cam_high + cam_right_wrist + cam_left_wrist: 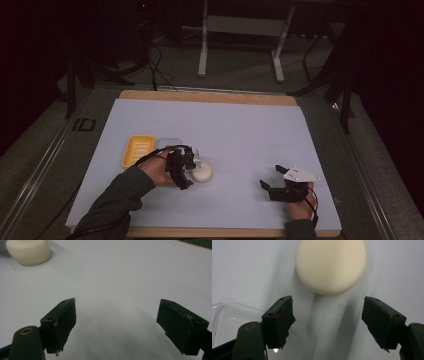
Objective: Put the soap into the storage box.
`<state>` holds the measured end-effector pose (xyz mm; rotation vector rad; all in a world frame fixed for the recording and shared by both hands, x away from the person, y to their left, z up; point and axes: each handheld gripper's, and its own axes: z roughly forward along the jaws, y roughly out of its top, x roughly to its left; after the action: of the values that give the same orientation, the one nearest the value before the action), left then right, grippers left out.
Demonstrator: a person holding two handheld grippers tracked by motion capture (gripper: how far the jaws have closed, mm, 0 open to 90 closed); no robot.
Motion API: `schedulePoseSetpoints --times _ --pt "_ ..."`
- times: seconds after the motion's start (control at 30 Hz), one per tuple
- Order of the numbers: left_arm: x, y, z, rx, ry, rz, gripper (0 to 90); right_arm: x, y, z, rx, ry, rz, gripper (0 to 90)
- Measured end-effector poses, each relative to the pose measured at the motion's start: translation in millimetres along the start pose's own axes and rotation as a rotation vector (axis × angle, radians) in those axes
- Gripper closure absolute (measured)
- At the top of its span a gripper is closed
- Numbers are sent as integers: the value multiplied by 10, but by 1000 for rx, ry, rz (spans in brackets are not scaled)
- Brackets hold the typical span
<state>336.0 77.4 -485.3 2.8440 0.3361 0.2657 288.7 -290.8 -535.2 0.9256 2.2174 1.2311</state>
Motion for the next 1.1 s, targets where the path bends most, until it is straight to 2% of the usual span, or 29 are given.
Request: schedulePoseSetpoints --times 0.13,0.5,0.83,1.1 --pt "-2 31 12 9 -7 6 256 1 0 0 0 0 0 157" --pt "4 112 56 23 13 -3 113 1 -1 -2 -2 1 0 157" --pt "23 171 105 55 -20 3 101 2 -1 -2 -3 1 0 157" --pt "47 215 118 61 -34 0 85 3 -2 -3 -4 1 2 157"
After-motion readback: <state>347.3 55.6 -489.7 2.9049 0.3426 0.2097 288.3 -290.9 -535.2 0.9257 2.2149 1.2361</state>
